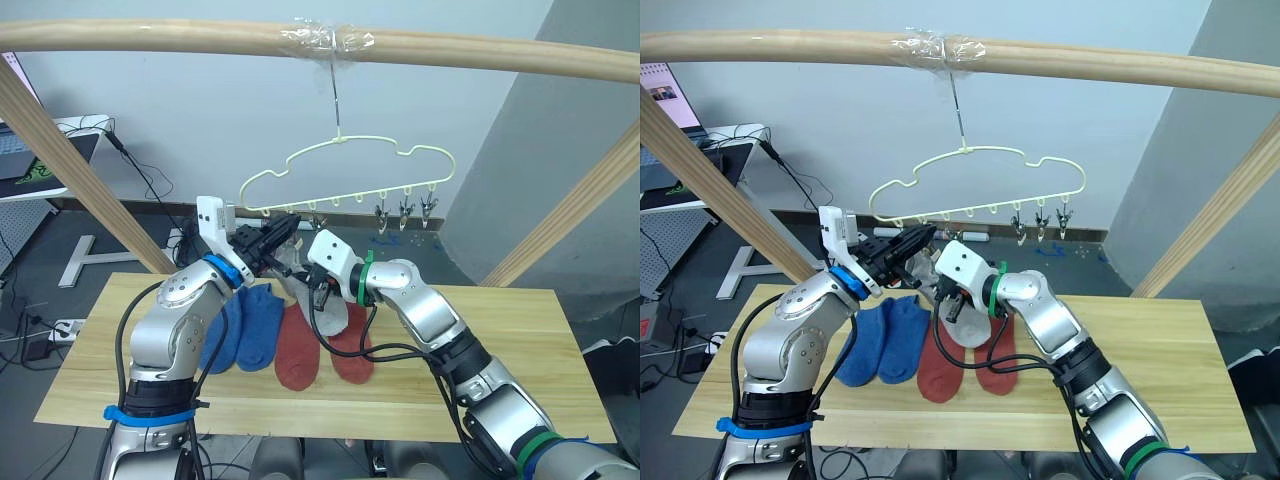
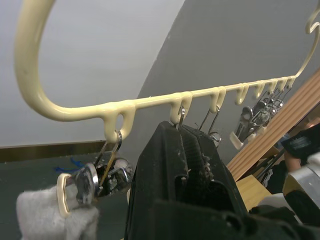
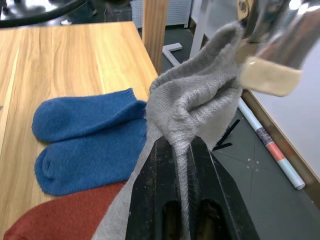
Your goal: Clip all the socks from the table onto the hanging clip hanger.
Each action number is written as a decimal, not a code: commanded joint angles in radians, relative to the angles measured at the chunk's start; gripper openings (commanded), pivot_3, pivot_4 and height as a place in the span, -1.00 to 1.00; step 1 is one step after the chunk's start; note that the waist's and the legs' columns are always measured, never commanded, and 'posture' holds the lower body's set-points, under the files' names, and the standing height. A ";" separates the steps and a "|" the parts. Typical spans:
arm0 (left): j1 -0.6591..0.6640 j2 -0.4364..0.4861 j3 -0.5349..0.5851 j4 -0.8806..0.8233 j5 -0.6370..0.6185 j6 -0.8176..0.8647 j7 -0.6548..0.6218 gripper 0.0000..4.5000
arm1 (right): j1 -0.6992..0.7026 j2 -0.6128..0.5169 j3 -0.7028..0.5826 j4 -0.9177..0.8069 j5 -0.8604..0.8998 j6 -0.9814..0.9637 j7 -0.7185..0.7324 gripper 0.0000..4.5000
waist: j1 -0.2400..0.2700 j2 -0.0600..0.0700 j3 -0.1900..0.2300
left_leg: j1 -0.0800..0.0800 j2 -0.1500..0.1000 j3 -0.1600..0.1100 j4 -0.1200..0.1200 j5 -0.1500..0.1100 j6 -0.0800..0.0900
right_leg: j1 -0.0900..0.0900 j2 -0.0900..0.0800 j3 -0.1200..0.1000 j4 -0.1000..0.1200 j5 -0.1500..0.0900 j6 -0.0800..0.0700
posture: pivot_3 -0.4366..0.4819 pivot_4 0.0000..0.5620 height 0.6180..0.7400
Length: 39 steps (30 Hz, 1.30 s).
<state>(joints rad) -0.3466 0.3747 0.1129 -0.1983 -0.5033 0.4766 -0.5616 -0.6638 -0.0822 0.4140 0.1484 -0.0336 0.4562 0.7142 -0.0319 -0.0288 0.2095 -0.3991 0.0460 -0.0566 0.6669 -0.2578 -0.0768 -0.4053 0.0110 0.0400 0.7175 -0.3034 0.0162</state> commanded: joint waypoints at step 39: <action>0.120 0.072 -0.010 -0.107 0.099 -0.109 -0.041 0.26 | 0.041 -0.041 0.014 -0.112 -0.051 -0.078 -0.074 -0.37 | 0.001 -0.001 -0.002 | 0.000 0.000 0.000 0.000 0.000 0.000 | 0.000 0.000 0.000 0.000 0.000 0.000 | 0.00 -0.56 0.42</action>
<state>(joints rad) -0.2315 0.4339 0.0983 -0.2621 -0.4169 0.4023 -0.5991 -0.6308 -0.1150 0.4287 0.1059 -0.0790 0.3985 0.6470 -0.0305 -0.0302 0.2079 -0.3992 0.0460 -0.0563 0.6667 -0.2578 -0.0768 -0.4056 0.0109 0.0403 0.7177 -0.3034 0.0161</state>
